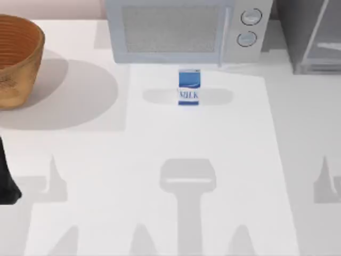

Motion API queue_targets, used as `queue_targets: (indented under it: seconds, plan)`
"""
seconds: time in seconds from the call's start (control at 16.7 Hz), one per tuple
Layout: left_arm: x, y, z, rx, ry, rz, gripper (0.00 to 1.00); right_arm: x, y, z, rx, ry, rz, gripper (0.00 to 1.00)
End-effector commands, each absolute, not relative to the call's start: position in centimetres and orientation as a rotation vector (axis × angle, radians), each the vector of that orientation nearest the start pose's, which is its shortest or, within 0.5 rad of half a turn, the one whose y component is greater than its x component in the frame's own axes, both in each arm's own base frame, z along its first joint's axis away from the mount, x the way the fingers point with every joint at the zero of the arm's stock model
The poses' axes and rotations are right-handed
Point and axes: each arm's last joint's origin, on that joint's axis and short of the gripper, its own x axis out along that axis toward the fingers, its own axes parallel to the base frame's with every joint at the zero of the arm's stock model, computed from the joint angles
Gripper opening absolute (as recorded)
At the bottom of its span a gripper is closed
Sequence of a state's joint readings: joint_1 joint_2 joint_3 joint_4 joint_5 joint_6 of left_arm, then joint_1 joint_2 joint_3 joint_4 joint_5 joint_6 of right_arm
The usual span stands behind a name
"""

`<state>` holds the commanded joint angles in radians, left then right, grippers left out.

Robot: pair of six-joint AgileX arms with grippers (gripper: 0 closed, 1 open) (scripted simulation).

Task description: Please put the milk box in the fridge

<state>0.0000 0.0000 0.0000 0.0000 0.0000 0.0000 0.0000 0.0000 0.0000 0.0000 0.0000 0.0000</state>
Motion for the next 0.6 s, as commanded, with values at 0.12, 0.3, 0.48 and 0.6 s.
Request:
queue_targets:
  seconds: [0.12,0.3,0.48,0.6]
  plan:
    - [10.6,-0.1,16.0,0.0,0.0,0.0,1.0,10.6,-0.1,16.0,0.0,0.0,0.0,1.0]
    - [10.6,-0.1,16.0,0.0,0.0,0.0,1.0,10.8,0.0,16.0,0.001,0.031,-0.007,1.0]
    - [10.6,-0.1,16.0,0.0,0.0,0.0,1.0,11.7,0.2,16.6,0.001,0.093,-0.025,1.0]
    - [10.6,-0.1,16.0,0.0,0.0,0.0,1.0,12.8,0.5,17.5,-0.002,0.134,-0.04,1.0]
